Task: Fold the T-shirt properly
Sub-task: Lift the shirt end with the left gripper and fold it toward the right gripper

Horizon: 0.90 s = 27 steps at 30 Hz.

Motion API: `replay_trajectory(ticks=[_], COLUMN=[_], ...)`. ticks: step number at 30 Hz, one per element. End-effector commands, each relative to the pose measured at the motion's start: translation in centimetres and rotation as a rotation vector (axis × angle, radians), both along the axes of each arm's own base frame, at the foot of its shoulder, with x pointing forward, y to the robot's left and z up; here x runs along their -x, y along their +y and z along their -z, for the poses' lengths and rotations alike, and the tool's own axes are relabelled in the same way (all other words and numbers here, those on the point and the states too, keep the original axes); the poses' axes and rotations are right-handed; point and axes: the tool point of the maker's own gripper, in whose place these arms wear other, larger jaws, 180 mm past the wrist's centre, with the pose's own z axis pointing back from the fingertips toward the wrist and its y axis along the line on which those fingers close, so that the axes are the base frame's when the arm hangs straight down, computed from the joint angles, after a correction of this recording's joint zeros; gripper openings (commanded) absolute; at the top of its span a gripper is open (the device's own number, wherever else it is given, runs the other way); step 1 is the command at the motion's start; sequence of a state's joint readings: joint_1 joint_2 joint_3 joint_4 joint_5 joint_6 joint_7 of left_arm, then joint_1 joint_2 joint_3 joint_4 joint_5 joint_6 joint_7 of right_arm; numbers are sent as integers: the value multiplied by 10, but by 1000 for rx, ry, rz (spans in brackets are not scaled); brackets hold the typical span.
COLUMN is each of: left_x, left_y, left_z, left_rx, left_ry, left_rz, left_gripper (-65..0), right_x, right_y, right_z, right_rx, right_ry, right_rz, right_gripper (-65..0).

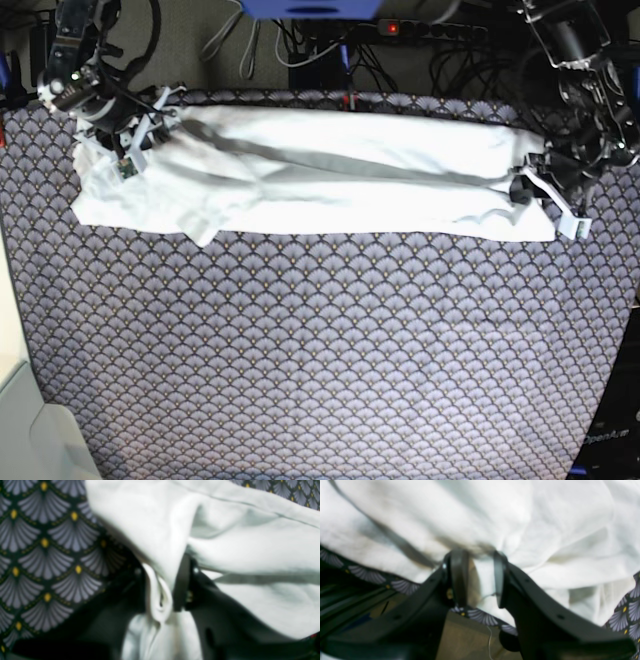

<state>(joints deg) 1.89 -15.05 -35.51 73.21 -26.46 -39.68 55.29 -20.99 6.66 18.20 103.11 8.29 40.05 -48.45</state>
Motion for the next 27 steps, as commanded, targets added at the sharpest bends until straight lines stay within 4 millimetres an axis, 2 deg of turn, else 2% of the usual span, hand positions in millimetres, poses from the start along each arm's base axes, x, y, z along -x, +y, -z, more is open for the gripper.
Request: replay_trajectory(ticks=[1, 3, 6, 11, 14, 18, 21, 23, 27], left_x=[1, 0, -3, -17, -19, -26, -31, -27, -24], left_y=[3, 3, 4, 1, -10, -29, -41, -51, -74], left_z=[-1, -4, -9, -39, -55, -95, -122, -130, -130], left_rx=[-19, -24, -33, -92, -131, -195, -163, -125, -25], left_ry=[14, 7, -8, -93, -92, -190, -240, -231, -203], left_rz=[15, 18, 22, 54, 87, 118, 1, -54, -123], left_gripper=[-596, -650, -643, -646, -646, -646, -646, -646, -646], right_x=[-4, -4, -4, -4, -4, -4, -5, -5, -5], right_y=[-2, -2, -2, -2, -2, -2, -2, -2, -2], right_z=[-6, -6, -6, -6, -6, -6, -6, -6, -6], right_rx=[7, 7, 7, 7, 7, 7, 7, 7, 7], right_ry=[-23, -23, -23, -23, -23, -23, -25, -25, -25], right_rz=[-6, -6, -6, -6, -6, -6, -6, -6, -6], right_gripper=[-461, -461, -461, -461, -461, -461, -461, -461, -461])
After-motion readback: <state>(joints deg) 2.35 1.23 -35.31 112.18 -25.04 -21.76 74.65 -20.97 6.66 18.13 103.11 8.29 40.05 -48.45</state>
